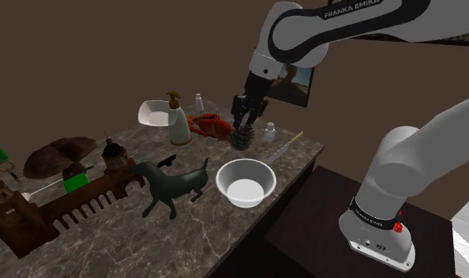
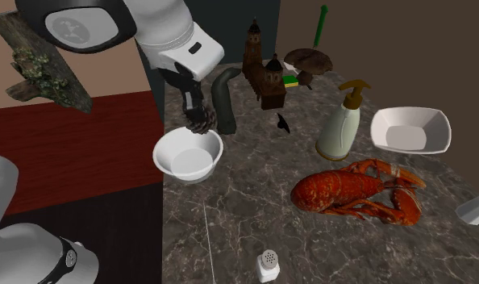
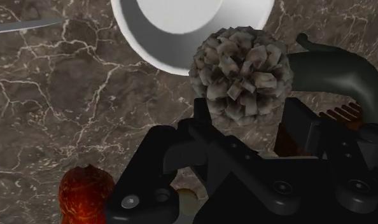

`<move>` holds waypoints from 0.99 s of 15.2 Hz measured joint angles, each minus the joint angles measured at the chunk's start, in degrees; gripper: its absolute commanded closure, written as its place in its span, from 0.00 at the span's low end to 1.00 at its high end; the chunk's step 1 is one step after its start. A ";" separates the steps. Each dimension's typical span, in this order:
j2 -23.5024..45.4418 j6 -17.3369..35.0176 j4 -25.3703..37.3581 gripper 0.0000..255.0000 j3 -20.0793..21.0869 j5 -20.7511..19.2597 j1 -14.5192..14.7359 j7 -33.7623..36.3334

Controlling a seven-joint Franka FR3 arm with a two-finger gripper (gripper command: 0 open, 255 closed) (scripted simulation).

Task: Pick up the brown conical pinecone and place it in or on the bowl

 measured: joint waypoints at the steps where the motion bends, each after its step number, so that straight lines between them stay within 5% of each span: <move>1: -1.10 0.02 -0.70 1.00 0.93 0.44 0.57 1.18; 15: -3.09 7.88 -9.91 1.00 4.28 4.46 3.29 1.46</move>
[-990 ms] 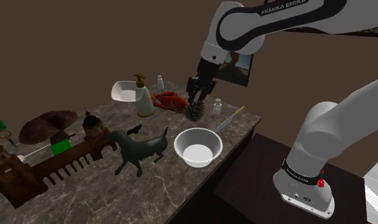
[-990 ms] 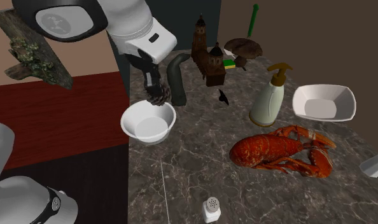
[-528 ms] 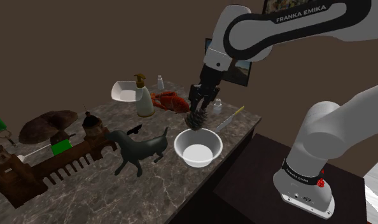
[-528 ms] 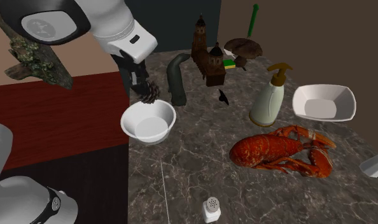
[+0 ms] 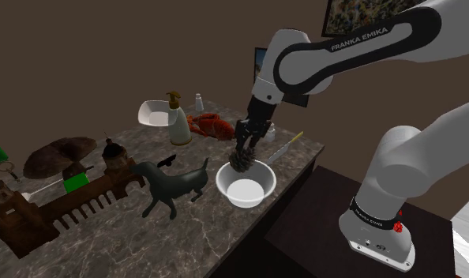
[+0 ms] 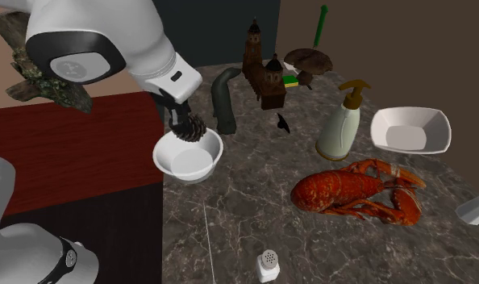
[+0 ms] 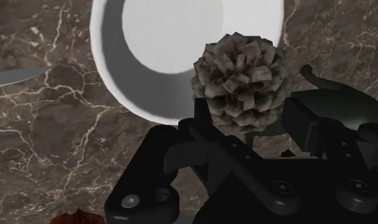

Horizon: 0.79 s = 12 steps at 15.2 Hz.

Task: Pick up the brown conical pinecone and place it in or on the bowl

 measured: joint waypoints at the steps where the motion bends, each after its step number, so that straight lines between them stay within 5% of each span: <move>1: 0.52 0.87 -0.36 1.00 0.16 0.26 0.09 -0.25; 12: 3.48 7.32 -4.06 1.00 0.85 2.67 1.07 -2.64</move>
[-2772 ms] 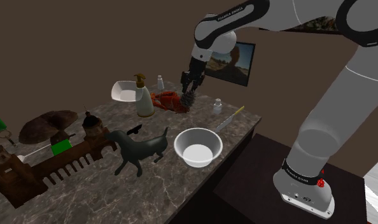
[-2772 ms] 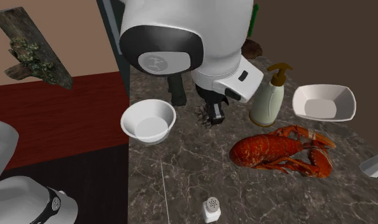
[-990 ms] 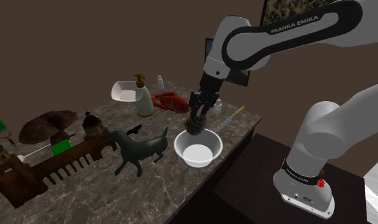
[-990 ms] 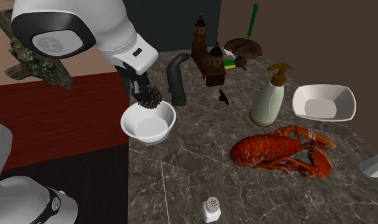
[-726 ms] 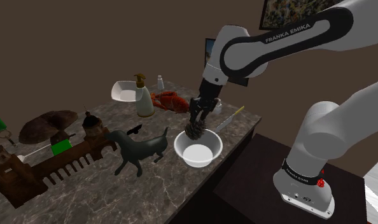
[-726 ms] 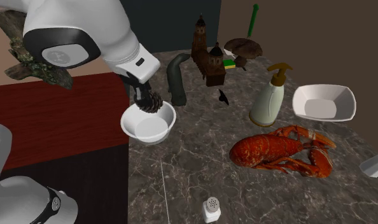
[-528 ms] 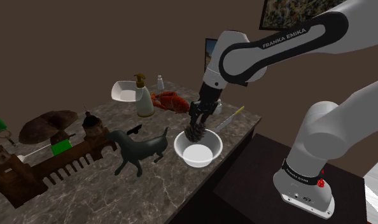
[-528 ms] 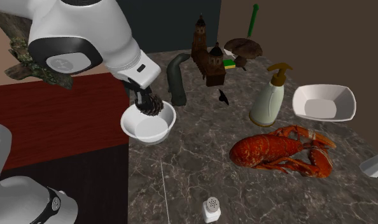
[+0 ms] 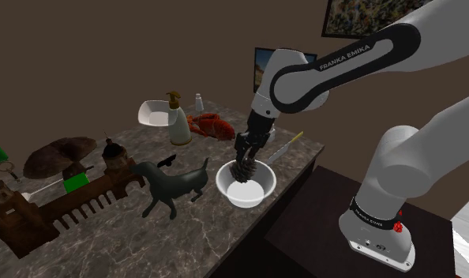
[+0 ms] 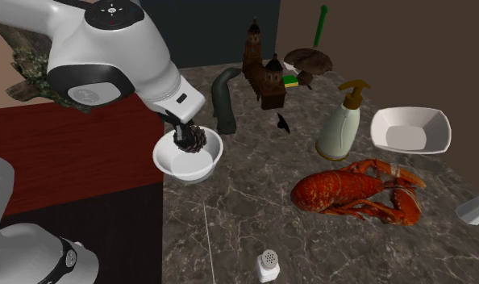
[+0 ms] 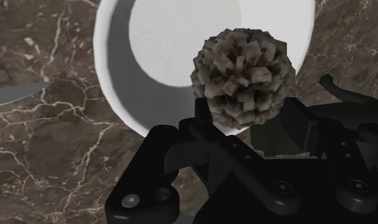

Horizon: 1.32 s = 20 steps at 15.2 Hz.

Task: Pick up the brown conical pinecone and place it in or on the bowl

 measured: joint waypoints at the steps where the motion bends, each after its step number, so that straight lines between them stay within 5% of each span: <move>1: 0.01 0.02 -0.01 1.00 0.00 0.01 0.00 -0.01; 2: 0.00 0.02 -0.02 1.00 0.00 0.01 0.00 -0.02; 3: 0.00 0.03 -0.02 0.00 0.00 0.01 0.00 -0.02; 9: -0.01 0.04 -0.01 0.00 -0.01 0.02 0.01 -0.02; 13: -5.04 -7.17 2.04 0.00 -1.89 -2.51 -1.17 1.20; 20: -6.30 -9.14 2.53 0.00 -2.54 -3.20 -1.50 1.33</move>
